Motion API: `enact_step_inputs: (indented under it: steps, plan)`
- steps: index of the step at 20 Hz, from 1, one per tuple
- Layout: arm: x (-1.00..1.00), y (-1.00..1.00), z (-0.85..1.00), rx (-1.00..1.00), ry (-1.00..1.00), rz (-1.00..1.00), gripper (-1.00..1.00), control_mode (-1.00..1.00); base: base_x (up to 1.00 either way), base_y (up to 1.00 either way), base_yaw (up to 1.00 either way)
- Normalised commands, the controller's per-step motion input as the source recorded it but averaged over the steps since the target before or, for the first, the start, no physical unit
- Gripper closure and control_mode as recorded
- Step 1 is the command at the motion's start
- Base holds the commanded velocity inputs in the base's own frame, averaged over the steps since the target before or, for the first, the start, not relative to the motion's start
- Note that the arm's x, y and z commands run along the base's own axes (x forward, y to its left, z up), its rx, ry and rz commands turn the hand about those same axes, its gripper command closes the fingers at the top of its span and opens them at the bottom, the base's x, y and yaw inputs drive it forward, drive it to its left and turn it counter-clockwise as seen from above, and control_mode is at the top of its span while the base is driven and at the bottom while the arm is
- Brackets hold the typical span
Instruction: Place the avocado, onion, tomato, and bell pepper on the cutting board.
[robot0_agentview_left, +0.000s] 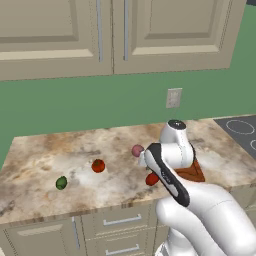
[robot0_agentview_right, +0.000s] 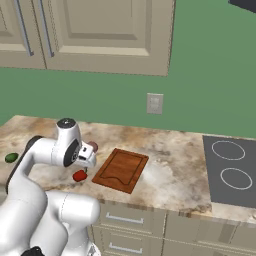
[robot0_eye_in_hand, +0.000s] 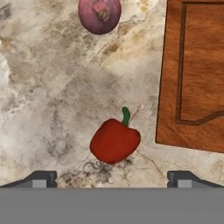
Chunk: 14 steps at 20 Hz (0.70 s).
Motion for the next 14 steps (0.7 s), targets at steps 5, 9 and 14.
enact_step_inputs:
  steps: [5, 9, 14]
  plan:
    - [0.11, 0.0, -0.22, 0.0, 0.02, -0.01, -1.0, -1.0, 0.0, 0.0, 0.0]
    - [0.01, 0.0, -0.19, 0.0, 0.0, -0.01, -1.0, -1.0, 0.0, 0.0, 0.0]
    - [0.0, 0.0, -0.18, 0.0, 0.0, -0.01, -1.0, -1.0, 0.0, 0.0, 0.0]
